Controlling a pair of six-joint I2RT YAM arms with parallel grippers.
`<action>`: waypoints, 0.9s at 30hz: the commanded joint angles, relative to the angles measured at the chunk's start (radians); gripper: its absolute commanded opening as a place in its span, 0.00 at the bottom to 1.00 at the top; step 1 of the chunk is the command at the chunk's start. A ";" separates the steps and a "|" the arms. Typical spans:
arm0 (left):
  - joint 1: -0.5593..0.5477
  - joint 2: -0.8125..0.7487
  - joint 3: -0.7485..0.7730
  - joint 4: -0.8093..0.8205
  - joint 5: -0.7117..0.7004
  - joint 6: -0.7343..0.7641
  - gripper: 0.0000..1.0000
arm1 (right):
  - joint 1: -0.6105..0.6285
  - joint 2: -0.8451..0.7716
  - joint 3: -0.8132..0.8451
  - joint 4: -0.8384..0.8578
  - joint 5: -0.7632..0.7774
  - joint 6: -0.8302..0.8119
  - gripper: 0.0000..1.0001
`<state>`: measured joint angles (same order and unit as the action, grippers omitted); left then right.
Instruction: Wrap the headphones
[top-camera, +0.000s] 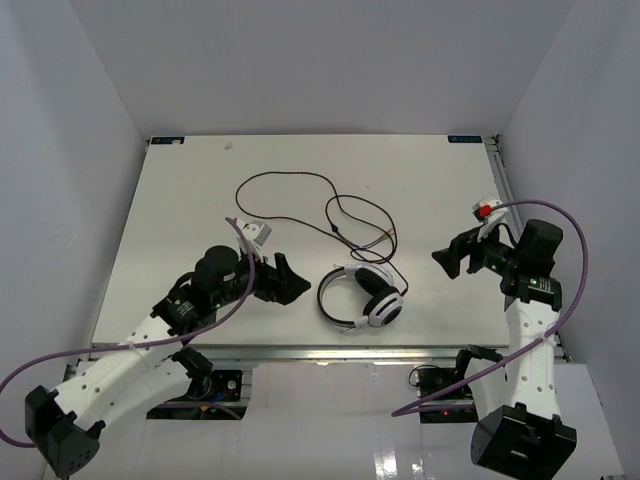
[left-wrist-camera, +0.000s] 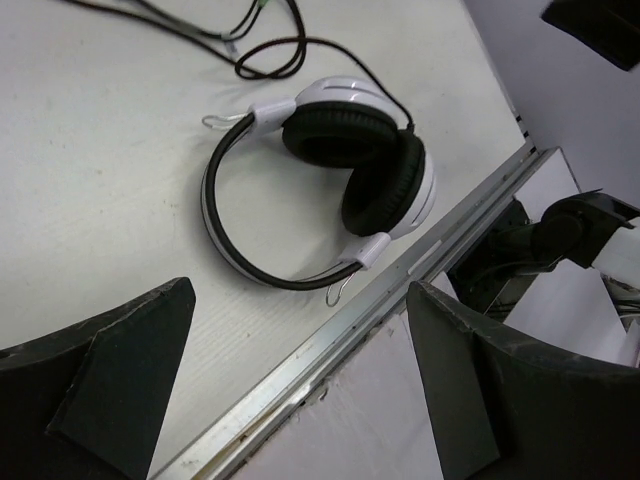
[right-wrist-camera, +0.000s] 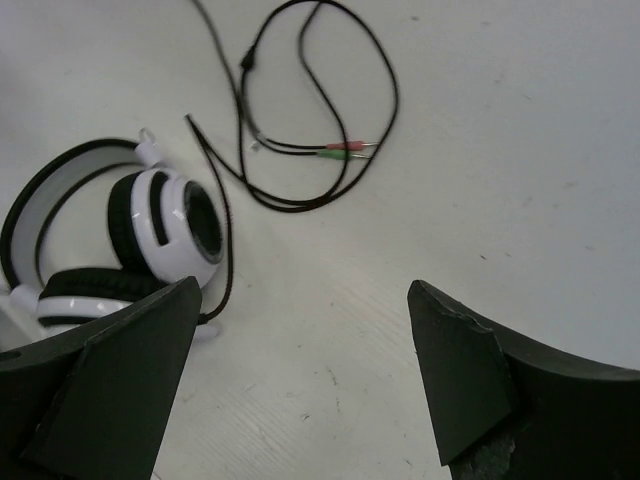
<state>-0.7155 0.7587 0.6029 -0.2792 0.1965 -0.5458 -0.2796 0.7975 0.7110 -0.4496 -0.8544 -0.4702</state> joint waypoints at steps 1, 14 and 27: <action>0.004 0.096 0.001 -0.024 0.032 -0.147 0.97 | 0.012 0.056 0.049 -0.225 -0.323 -0.416 0.90; -0.091 0.558 0.198 -0.228 -0.105 -0.282 0.67 | 0.017 0.108 -0.103 0.172 -0.257 -0.056 0.90; -0.190 0.871 0.329 -0.258 -0.260 -0.556 0.63 | 0.017 0.100 -0.115 0.174 -0.268 -0.071 0.90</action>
<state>-0.8975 1.5844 0.8900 -0.5141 0.0302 -0.9922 -0.2661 0.9170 0.6040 -0.3103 -1.0807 -0.5517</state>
